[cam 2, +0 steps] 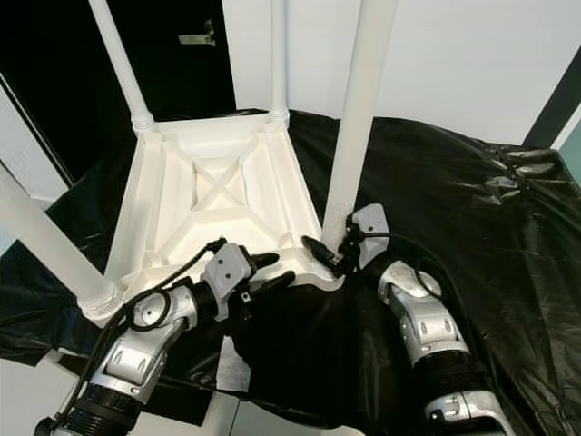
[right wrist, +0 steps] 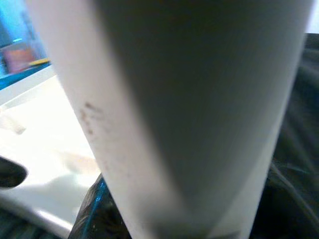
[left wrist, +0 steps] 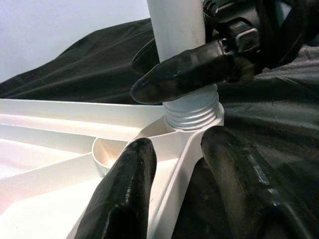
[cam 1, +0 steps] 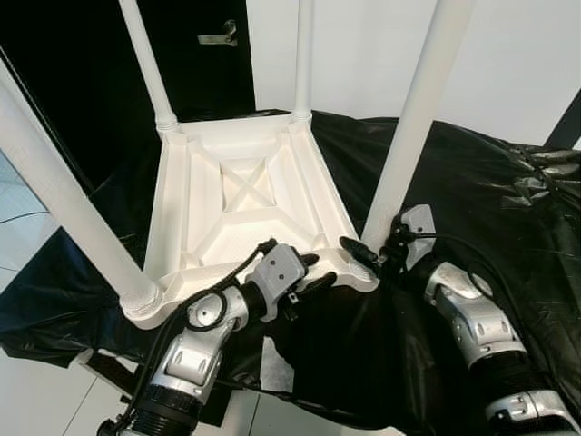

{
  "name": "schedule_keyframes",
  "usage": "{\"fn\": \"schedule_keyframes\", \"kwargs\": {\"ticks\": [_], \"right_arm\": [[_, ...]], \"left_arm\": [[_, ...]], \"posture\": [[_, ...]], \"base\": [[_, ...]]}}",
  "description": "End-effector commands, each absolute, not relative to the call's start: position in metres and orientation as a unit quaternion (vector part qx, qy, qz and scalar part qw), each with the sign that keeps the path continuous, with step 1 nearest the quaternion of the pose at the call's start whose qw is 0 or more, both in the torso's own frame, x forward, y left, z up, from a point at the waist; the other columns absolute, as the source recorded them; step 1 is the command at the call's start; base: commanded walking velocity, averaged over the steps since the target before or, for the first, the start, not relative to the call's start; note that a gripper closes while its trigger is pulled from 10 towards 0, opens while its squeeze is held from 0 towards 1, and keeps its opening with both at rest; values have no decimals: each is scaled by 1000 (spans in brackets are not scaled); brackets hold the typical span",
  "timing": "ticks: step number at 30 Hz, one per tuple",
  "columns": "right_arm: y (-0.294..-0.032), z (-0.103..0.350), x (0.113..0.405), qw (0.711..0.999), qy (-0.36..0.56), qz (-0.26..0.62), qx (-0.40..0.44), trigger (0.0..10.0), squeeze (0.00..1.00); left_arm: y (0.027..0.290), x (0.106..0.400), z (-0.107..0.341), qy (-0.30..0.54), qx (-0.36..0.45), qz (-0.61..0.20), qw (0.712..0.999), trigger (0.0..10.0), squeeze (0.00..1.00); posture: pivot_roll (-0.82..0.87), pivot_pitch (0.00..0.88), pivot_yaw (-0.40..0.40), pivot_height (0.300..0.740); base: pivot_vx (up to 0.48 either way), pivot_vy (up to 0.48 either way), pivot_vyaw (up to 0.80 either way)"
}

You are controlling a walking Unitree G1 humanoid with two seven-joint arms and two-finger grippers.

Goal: Building children table

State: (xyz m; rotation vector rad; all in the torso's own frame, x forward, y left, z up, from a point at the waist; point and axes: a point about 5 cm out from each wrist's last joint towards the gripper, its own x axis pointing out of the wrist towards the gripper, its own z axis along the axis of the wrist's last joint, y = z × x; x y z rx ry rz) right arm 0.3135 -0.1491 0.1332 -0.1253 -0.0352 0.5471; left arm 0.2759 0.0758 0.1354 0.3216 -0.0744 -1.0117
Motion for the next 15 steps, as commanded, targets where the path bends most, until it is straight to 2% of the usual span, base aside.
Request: {"fn": "schedule_keyframes", "kwargs": {"ticks": [1,6,15], "right_arm": [[-158,121,311,972,19,224,-63,10000,0],[-152,118,307,992,16,119,-34,10000,0],[-130,120,301,1000,-2,19,-9,10000,0]], "left_arm": [[77,276,136,-36,150,-465,872,10000,0],[79,275,134,-32,151,-470,869,10000,0],[78,276,136,-33,149,-469,870,10000,0]], "posture": [[-22,0,-11,740],[-26,0,-5,740],[-25,0,4,740]], "base": [[0,0,0],[0,0,0],[0,0,0]]}}
